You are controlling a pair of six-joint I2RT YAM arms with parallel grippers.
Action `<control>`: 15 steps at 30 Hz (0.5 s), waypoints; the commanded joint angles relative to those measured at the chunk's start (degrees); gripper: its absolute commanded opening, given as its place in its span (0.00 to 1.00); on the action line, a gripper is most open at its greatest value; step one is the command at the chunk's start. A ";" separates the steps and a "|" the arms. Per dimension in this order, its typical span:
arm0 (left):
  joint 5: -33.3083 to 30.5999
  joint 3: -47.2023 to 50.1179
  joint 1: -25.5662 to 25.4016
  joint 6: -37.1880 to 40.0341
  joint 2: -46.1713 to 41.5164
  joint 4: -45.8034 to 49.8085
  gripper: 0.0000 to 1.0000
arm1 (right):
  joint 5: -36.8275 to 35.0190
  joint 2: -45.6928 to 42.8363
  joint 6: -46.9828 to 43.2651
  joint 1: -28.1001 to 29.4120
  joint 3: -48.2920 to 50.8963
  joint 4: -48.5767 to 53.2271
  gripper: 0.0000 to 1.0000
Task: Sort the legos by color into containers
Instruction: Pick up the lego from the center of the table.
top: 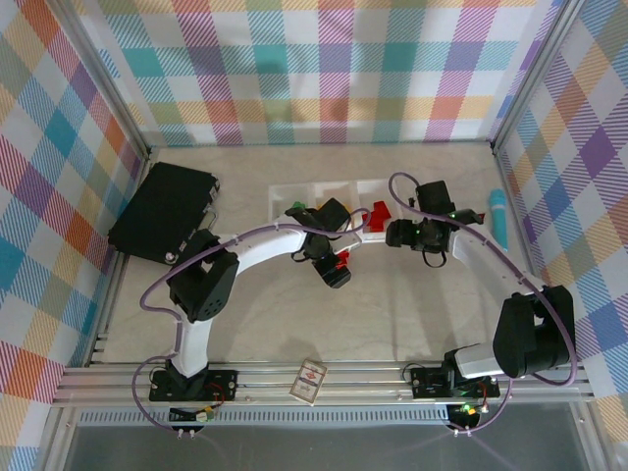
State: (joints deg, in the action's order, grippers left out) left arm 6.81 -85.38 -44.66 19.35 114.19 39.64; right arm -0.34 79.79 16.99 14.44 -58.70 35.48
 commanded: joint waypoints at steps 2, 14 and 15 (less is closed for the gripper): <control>0.39 -0.48 1.92 -1.37 1.52 2.16 0.95 | 0.92 -2.38 0.19 -0.46 1.01 -0.46 0.75; 2.56 -2.91 2.75 1.53 4.88 4.41 0.91 | 0.99 -5.67 0.67 -0.73 2.78 0.80 0.75; 3.07 -3.24 2.79 2.16 5.20 4.84 0.90 | 1.11 -5.84 0.69 -0.77 2.79 0.89 0.75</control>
State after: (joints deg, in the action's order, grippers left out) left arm 7.51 -87.05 -41.91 19.25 117.01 42.09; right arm -0.32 75.79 17.15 14.15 -56.47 35.64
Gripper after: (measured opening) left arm 0.907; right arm 0.750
